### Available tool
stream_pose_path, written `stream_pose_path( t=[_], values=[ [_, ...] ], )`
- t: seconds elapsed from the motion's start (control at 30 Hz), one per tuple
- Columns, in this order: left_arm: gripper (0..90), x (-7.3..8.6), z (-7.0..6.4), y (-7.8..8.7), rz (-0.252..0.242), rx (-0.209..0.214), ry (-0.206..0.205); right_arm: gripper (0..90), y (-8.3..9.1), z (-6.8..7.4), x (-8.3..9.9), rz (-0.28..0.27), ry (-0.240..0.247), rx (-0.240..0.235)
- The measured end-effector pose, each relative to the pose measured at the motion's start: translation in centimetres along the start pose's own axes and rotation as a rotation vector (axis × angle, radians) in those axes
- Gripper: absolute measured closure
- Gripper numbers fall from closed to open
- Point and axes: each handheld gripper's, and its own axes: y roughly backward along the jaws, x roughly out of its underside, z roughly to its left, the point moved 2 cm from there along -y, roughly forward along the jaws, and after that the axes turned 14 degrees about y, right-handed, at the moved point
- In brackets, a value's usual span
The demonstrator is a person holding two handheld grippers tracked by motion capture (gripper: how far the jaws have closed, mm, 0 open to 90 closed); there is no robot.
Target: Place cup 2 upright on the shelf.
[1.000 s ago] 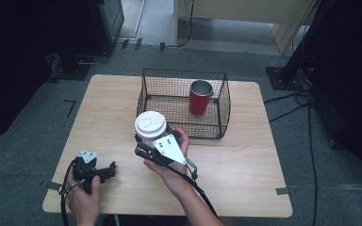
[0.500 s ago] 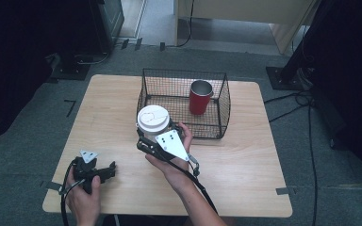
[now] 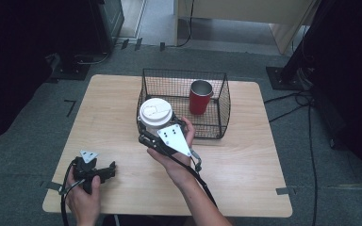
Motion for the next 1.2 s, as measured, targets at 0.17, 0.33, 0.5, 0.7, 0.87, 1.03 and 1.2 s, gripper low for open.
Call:
stream_pose_path(
  t=[0.17,0.33,0.5,0.7,0.87,1.03,1.2],
  values=[
    [0.0,0.0,0.0,0.0,0.002,-0.001,-0.001,16.1,-0.3,-0.5,-0.4,-0.009,0.002,0.013],
    [0.0,0.0,0.0,0.0,0.002,-0.001,-0.001,16.1,-0.6,-0.9,-0.9,-0.017,0.008,0.025],
    [0.0,0.0,0.0,0.0,0.002,0.000,0.000,16.1,-0.9,-1.3,-1.3,-0.025,0.012,0.033],
    [0.0,0.0,0.0,0.0,0.002,-0.001,-0.001,16.1,-1.4,-1.5,-1.9,-0.033,0.015,0.040],
    [0.0,0.0,0.0,0.0,0.001,-0.001,0.000,16.1,-1.8,-1.8,-2.2,-0.035,0.018,0.049],
    [0.0,0.0,0.0,0.0,0.001,-0.001,0.000,16.1,-2.4,-2.2,-2.5,-0.038,0.018,0.059],
    [0.0,0.0,0.0,0.0,0.000,0.000,0.000,16.1,-2.9,-2.6,-2.9,-0.044,0.018,0.069]
  ],
)
